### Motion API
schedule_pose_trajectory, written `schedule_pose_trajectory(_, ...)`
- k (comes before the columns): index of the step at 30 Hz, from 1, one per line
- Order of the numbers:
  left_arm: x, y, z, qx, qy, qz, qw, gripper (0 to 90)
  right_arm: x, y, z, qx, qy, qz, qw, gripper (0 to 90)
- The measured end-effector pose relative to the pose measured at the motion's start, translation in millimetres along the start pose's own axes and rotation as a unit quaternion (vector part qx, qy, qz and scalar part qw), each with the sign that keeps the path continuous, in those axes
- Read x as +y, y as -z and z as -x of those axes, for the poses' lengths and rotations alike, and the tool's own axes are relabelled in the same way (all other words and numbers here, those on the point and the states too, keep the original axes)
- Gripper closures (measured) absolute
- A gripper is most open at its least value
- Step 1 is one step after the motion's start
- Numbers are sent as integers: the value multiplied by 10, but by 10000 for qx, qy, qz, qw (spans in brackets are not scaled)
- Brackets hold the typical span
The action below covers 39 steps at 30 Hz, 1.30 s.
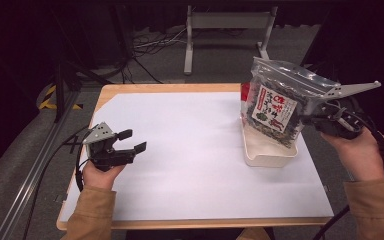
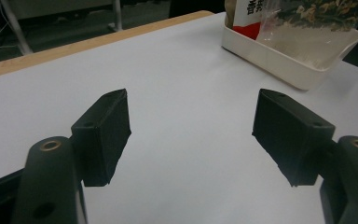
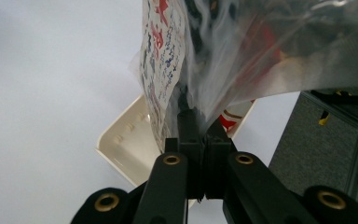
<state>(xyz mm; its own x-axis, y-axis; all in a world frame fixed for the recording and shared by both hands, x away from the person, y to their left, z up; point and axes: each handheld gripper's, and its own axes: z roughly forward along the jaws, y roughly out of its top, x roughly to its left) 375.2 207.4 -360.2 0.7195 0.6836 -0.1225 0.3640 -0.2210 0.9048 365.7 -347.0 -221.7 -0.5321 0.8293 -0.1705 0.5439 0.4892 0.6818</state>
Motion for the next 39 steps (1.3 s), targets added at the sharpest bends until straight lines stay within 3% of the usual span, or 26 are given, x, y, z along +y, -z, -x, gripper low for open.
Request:
schedule_pose_trajectory(5,-1,-1,1,5,-6,-8,10000,277,-38,-85,15,-84,-9,-180,9998,885)
schedule_pose_trajectory(24,-5,2,-6,28,-3,-7,10000,275,-190,-315,58,59,-126,-392,9991,886)
schedule_pose_trajectory(34,-9,-5,-9,32,-11,-23,10000,274,-190,-200,96,-15,-119,-418,9991,887)
schedule_pose_trajectory(39,-9,-13,1,12,13,-14,10000,273,-143,-244,50,-13,-1,-551,9985,887)
